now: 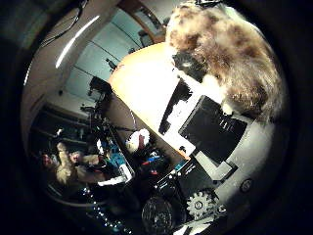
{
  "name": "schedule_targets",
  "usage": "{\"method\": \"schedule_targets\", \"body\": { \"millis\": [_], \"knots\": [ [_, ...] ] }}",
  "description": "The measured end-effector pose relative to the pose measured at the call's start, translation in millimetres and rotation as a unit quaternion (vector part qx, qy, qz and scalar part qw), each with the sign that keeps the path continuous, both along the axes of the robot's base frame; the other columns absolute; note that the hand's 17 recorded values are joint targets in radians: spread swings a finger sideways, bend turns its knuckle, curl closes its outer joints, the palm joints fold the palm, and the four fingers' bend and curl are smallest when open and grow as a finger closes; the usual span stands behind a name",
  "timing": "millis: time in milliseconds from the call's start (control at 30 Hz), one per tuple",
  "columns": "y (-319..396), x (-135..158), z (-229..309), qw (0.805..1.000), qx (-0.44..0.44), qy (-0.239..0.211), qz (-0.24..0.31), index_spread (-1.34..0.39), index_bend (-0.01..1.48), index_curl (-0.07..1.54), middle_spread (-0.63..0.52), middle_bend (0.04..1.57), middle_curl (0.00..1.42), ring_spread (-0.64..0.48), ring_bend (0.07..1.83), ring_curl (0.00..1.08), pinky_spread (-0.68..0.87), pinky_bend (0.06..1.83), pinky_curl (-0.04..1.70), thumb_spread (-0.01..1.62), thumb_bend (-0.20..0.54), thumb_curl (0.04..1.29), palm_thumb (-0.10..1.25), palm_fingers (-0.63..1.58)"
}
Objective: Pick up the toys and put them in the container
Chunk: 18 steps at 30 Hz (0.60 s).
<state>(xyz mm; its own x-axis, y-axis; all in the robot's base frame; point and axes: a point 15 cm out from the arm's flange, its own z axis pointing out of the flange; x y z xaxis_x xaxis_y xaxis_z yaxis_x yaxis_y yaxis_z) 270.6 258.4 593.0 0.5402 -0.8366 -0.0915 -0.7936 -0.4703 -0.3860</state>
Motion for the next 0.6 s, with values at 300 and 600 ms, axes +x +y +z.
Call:
{"method": "schedule_targets", "body": {
  "millis": [300,600],
  "knots": [
    [7,-10,-1,0.999,0.003,0.008,0.031,-0.39,0.58,0.69,-0.16,0.70,0.60,-0.15,0.87,0.53,-0.05,0.75,0.83,1.21,-0.020,0.47,0.77,0.14],
    [4,-11,-1,0.998,-0.005,0.002,0.069,-0.48,0.28,0.41,0.01,0.32,0.37,0.20,0.49,0.30,0.55,0.66,0.59,1.19,-0.020,0.41,0.71,0.05]
  ]
}}
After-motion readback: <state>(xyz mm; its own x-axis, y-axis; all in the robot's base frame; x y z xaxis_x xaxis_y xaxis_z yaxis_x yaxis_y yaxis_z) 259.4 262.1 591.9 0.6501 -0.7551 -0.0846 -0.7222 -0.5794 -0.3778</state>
